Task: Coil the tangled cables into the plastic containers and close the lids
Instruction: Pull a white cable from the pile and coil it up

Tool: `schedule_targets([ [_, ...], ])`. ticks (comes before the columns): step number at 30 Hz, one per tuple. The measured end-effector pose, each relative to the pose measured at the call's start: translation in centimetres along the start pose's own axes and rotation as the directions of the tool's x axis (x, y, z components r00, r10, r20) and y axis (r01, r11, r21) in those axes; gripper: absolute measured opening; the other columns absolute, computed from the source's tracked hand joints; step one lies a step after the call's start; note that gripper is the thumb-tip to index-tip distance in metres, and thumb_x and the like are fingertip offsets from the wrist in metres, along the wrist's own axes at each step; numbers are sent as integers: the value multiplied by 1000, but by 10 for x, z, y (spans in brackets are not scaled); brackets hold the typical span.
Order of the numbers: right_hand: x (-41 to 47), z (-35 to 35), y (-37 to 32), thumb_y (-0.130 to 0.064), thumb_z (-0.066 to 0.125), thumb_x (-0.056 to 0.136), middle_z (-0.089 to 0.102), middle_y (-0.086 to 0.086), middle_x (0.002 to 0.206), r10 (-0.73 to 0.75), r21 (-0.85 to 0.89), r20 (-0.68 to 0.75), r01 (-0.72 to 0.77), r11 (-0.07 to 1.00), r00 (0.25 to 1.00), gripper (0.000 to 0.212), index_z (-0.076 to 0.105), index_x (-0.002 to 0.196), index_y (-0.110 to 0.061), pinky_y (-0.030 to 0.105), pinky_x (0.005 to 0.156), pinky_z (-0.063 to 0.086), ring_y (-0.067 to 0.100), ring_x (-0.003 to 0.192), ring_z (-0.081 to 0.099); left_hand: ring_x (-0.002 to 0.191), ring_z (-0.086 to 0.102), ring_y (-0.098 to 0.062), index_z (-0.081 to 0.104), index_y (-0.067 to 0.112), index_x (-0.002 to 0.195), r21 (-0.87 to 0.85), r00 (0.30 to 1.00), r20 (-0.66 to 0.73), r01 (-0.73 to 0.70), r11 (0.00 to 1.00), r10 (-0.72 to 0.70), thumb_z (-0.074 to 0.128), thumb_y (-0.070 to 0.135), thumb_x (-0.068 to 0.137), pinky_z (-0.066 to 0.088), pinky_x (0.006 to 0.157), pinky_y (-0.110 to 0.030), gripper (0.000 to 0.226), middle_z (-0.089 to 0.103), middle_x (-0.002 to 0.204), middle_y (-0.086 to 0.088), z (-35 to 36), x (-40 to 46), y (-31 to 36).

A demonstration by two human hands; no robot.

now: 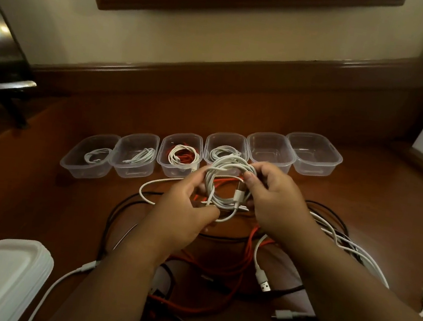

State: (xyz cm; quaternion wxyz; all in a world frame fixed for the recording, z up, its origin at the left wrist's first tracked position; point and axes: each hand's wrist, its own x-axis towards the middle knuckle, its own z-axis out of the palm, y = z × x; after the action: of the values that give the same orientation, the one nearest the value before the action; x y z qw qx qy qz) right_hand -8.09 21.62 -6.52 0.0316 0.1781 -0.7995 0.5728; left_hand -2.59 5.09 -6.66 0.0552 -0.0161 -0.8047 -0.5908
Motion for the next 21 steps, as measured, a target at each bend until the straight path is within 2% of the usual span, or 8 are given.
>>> schedule_targets([
  [4,0,0,-2,-23,51,101,67,13,86,-3,13,-11,3,1000,1000,14,63,100,-17,45,69,56,29,76,65,82,65,-15,57,47,125,102,999,31,-30,994,27,68,6,82,54,71,-27,61,66,92,3,-6,0,-2],
  [6,1,-1,-2,-24,49,103,65,9,78,37,53,-1,-37,998,999,17,64,101,-16,40,62,54,19,63,62,87,68,-13,60,52,119,142,999,-28,-23,990,27,76,18,83,57,79,-31,51,69,91,6,-6,1,-4],
  [8,3,-4,-2,-24,46,104,58,4,68,138,209,32,-142,968,990,21,64,100,-16,32,56,49,10,56,55,84,70,-10,68,43,112,114,991,-135,22,993,-6,84,38,74,57,77,-33,42,73,89,6,-5,2,-4],
  [9,3,-4,-2,-24,45,104,56,2,66,193,305,56,-201,931,980,22,64,98,-15,29,54,48,9,55,53,75,70,-8,71,36,108,54,982,-184,60,997,-49,85,44,68,56,70,-31,44,74,83,6,-4,2,-3],
  [11,3,-2,-4,-23,45,104,55,1,65,268,474,111,-288,832,957,23,63,93,-13,24,51,46,7,53,51,60,67,-9,72,23,102,-149,961,-238,108,983,-142,84,37,63,50,56,-22,44,73,74,1,0,3,0],
  [15,0,8,-8,-17,45,103,56,5,70,293,716,203,-346,606,934,19,60,101,-4,20,46,47,7,51,51,82,73,-16,68,0,105,-602,956,-221,23,798,-194,77,17,66,56,67,-19,44,75,96,-14,14,-1,9],
  [17,-1,11,-8,-16,46,103,61,6,72,288,711,220,-356,607,932,21,59,108,-1,21,48,49,8,53,53,88,73,-15,69,-1,105,-674,956,-225,-14,739,-187,74,15,67,57,73,-19,42,75,97,-12,21,-4,11],
  [21,-2,16,-7,-16,46,104,69,5,72,283,612,180,-333,718,942,17,57,112,-6,27,53,54,14,55,61,97,73,-20,67,2,107,-658,937,-291,-50,751,-192,75,17,61,57,76,-22,49,75,101,-13,29,-7,12],
])
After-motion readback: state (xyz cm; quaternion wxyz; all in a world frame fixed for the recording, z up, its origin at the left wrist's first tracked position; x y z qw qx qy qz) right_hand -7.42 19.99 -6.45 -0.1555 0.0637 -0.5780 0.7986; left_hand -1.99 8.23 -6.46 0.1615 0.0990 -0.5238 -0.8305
